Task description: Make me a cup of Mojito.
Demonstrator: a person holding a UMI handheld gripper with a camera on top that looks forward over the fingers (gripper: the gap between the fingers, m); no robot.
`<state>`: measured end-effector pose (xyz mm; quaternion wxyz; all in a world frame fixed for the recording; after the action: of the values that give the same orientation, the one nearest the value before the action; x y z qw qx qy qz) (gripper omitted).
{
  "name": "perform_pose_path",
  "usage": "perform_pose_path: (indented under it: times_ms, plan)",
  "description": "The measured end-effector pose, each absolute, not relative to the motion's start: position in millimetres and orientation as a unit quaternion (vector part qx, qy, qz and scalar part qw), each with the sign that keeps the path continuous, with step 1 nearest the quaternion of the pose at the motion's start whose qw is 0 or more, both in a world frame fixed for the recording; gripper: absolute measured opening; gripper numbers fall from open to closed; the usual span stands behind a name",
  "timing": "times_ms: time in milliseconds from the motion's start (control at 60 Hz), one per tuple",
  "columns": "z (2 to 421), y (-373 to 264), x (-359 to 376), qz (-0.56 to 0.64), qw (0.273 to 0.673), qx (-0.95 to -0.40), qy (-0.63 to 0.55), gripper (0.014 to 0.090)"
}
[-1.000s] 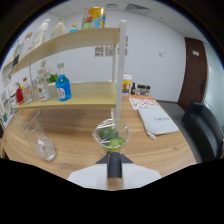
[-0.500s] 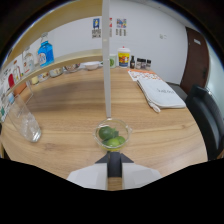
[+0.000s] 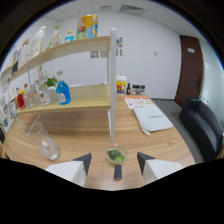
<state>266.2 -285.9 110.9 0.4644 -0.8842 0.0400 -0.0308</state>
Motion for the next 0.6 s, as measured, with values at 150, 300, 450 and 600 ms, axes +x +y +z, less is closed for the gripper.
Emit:
perform_pose_path:
  times_ms: [150, 300, 450, 600]
  plan:
    - [171, -292, 213, -0.024, 0.518, -0.854, 0.031, 0.0857]
    - [190, -305, 140, 0.011, 0.540, -0.841, 0.027, 0.0854]
    - [170, -317, 80, 0.036, 0.534, -0.845, 0.018, 0.0863]
    - [154, -320, 43, 0.047, 0.522, -0.852, 0.010, 0.0865]
